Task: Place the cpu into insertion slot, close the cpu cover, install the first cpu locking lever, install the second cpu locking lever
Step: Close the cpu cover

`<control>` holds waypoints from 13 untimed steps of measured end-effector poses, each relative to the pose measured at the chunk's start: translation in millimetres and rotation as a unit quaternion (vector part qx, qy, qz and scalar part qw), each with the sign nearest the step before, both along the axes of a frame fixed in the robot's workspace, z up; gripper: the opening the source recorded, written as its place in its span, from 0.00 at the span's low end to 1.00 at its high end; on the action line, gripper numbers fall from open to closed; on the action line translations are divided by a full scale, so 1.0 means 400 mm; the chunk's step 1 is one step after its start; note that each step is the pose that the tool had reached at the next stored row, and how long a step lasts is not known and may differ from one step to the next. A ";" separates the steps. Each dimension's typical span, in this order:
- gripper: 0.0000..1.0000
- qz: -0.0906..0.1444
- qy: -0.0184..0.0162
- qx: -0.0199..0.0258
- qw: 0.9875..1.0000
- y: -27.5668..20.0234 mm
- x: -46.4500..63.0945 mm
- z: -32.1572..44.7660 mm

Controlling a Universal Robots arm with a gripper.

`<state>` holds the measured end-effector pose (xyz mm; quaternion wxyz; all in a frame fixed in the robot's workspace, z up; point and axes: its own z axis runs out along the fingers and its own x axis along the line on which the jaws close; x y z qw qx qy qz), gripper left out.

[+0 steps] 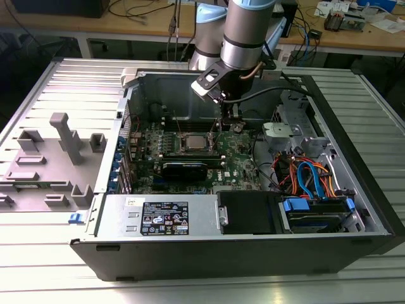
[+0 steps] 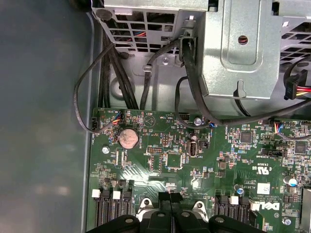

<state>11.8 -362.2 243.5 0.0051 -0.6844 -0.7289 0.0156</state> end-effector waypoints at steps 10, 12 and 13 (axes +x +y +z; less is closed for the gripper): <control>0.11 0.000 0.000 0.000 1.000 0.000 -0.010 0.000; 0.11 0.000 0.000 0.000 1.000 0.000 -0.013 0.000; 0.11 0.000 0.000 0.000 1.000 0.000 -0.013 0.000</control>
